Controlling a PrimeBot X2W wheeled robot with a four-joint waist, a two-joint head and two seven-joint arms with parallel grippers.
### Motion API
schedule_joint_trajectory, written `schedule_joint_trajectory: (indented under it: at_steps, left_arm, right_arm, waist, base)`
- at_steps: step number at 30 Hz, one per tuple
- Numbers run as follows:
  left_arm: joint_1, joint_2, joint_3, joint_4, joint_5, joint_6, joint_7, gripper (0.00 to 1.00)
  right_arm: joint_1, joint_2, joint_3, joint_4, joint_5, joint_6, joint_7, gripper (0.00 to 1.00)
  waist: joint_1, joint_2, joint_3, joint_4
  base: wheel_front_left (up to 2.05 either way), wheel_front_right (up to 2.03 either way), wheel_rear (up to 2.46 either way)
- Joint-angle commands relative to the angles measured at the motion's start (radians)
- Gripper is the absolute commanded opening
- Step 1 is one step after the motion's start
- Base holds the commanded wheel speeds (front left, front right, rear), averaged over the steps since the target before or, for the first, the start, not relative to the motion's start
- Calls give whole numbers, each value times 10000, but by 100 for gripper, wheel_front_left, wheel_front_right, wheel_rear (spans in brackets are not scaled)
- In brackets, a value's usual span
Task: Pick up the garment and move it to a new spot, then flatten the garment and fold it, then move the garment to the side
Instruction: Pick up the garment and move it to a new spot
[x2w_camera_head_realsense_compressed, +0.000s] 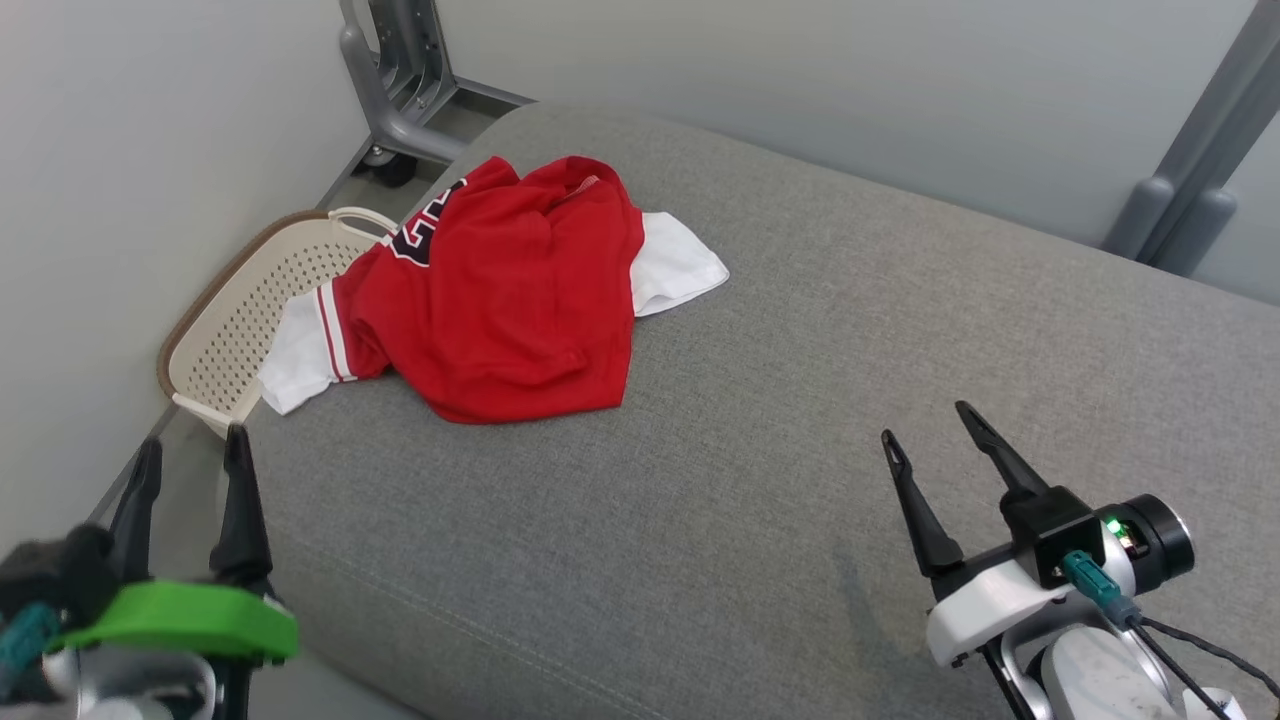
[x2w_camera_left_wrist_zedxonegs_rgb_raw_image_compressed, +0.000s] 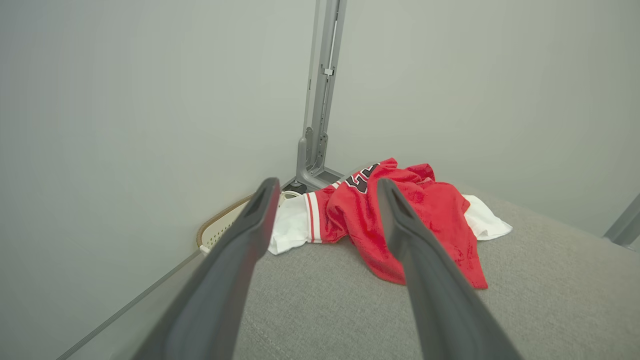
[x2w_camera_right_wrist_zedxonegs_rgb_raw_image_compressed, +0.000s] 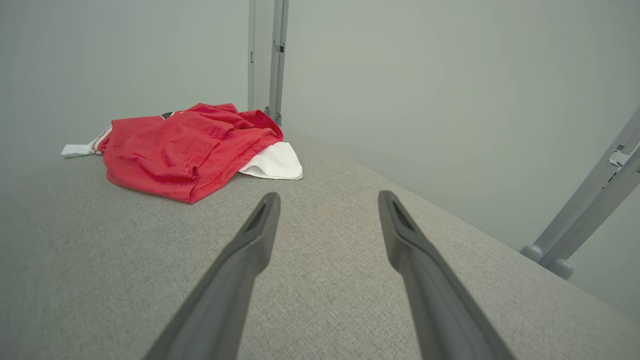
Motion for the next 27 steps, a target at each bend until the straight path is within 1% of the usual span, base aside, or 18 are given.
schedule_joint_trajectory:
  at_steps: [1, 2, 3, 4, 5, 6, 7, 9, 13, 14, 17, 23, 27]
  left_arm:
    - [-845, -39, -173, 279, -330, -174, 562, 100]
    - [-1285, 107, -387, 571, -329, -333, 1027, 100]
    - [-1750, 132, -478, 854, -528, -444, 1417, 100]
    - [-2248, -56, -494, 1161, -918, -559, 1785, 100]
    - [-2725, -70, -610, 1497, -1078, -709, 2158, 100]
    - [-3213, 55, -748, 1907, -1056, -793, 2515, 100]
    - [-3652, 103, -835, 2314, -1109, -853, 2791, 100]
    - [-4440, 4, -957, 3256, -1401, -932, 3415, 100]
    - [-5905, -294, -963, 5052, -2212, -1113, 4472, 100]
    - [-5905, -294, -963, 5052, -2212, -1113, 4472, 100]
    - [-6626, -384, -779, 6187, -2543, -1148, 4679, 100]
    - [-7443, -442, -714, 8135, -2480, -907, 4210, 100]
    - [-7632, -529, -725, 9311, -2508, -972, 3908, 100]
  right_arm:
    - [104, -112, -226, -165, -116, -15, -27, 100]
    - [121, -143, -300, -267, -190, -14, -27, 100]
    - [58, -160, -294, -364, -273, -14, -27, 100]
    - [-74, -206, -331, -455, -316, -14, -23, 100]
    - [-185, -259, -342, -559, -358, -14, -8, 100]
    - [-294, -324, -315, -641, -374, -15, 35, 100]
    - [-365, -388, -268, -698, -393, -14, 65, 100]
    - [-534, -504, -172, -784, -396, -14, 130, 100]
    - [-856, -758, -148, -925, -366, -15, 206, 100]
    - [-856, -758, -148, -925, -366, -15, 206, 100]
    - [-914, -942, -172, -1081, -331, -15, 294, 100]
    - [-752, -1216, -519, -1710, -251, -14, 494, 100]
    - [-531, -1236, -688, -2132, -201, -14, 628, 100]
  waist:
    - [0, 0, 524, 36]
    - [0, 0, 726, 13]
    - [0, 0, 1011, -133]
    - [0, 0, 1297, -266]
    - [0, 0, 1589, -404]
    - [0, 0, 1901, -556]
    - [0, 0, 2198, -709]
    - [0, 0, 2714, -1029]
    - [0, 0, 3511, -1652]
    - [0, 0, 3511, -1652]
    - [0, 0, 3902, -2075]
    - [0, 0, 4415, -2637]
    - [0, 0, 4476, -2762]
  base:
    - [0, 0, 0]
    - [0, 0, 0]
    - [0, 0, 0]
    - [0, 0, 0]
    - [0, 0, 0]
    - [0, 0, 0]
    - [0, 0, 0]
    - [0, 0, 0]
    - [0, 0, 0]
    - [0, 0, 0]
    - [0, 0, 0]
    - [0, 0, 0]
    - [0, 0, 0]
